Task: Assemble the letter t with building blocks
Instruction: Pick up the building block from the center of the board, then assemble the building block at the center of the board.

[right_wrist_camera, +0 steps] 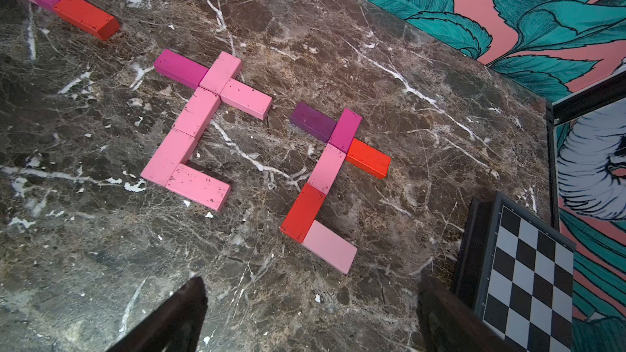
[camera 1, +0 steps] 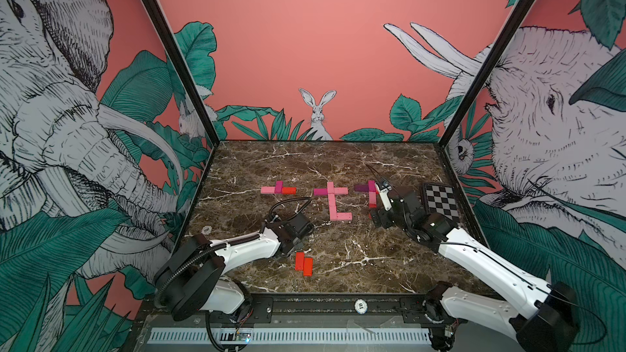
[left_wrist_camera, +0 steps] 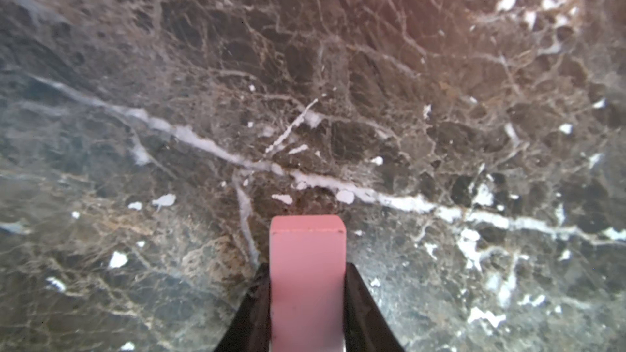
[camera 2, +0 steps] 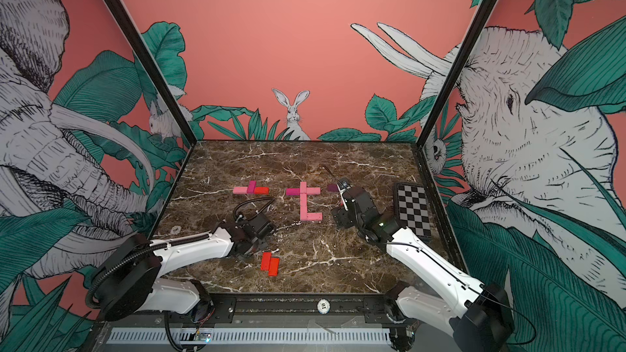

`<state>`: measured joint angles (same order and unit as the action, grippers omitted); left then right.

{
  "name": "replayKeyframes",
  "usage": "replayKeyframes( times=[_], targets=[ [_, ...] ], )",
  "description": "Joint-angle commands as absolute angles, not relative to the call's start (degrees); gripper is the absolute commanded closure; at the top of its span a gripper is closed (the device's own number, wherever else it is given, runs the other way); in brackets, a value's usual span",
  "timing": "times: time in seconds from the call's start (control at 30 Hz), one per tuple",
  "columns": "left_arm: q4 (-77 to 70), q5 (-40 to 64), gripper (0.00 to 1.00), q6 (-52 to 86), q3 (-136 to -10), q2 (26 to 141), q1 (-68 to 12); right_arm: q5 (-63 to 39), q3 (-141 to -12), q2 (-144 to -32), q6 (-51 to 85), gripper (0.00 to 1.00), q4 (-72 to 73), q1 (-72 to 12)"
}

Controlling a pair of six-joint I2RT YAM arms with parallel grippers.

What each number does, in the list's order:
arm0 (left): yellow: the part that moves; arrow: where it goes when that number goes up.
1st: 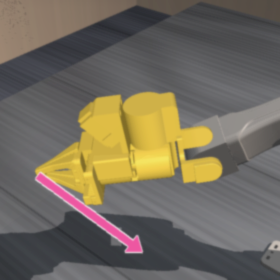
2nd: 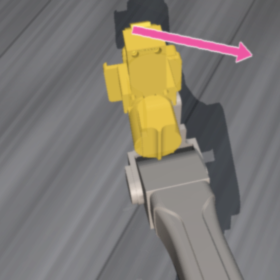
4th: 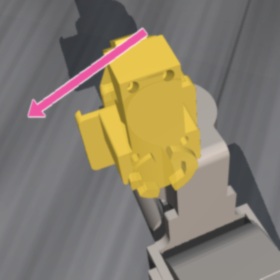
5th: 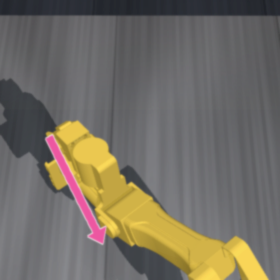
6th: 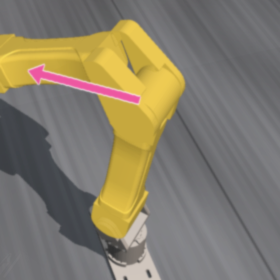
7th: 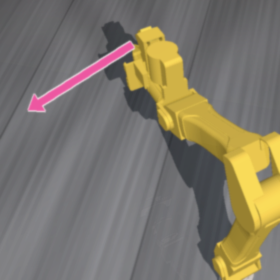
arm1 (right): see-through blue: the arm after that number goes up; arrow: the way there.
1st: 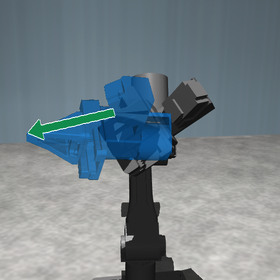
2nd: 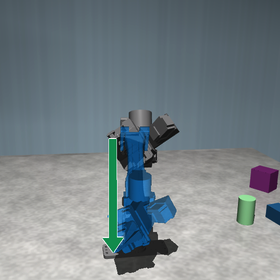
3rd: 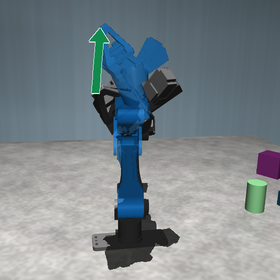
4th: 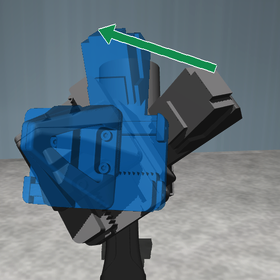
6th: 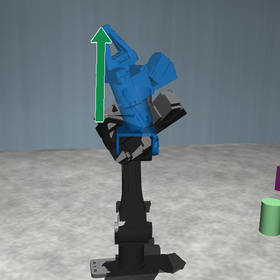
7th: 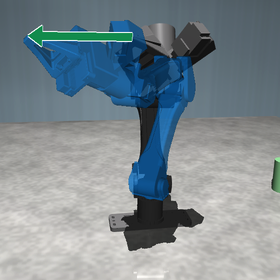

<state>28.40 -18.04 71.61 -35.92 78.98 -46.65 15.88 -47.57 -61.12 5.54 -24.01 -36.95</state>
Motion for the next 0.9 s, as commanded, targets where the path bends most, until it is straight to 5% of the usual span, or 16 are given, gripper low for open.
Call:
replayKeyframes(
  times=[0.0, 0.07, 0.3, 0.6, 0.87],
  targets=[
    [29.7, -15.8, 0.78, 66.2, -34.9, 78.8, -45.1, 16.4, -49.3, -60.9, 5.4, 0.05, -23.7, -36.6],
    [28.8, -13.0, 0.89, 60.7, -35.8, 78.4, -42.6, 16.6, -49.4, -61.1, 5.4, 0.05, -23.7, -36.6],
    [37.1, -4.7, 0.99, 35.6, -46.5, 77.9, -30.9, 18.5, -49.3, -60.5, 5.0, 0.05, -25.1, -36.6],
    [47.1, 2.7, 0.98, 13.0, -61.0, 82.6, -19.9, 18.7, -49.8, -60.8, 4.9, 0.05, -25.5, -36.7],
    [48.5, 4.1, 1.00, 7.9, -68.5, 92.0, -14.9, 18.8, -49.8, -61.0, 4.8, 0.05, -25.5, -36.6]
  ],
)
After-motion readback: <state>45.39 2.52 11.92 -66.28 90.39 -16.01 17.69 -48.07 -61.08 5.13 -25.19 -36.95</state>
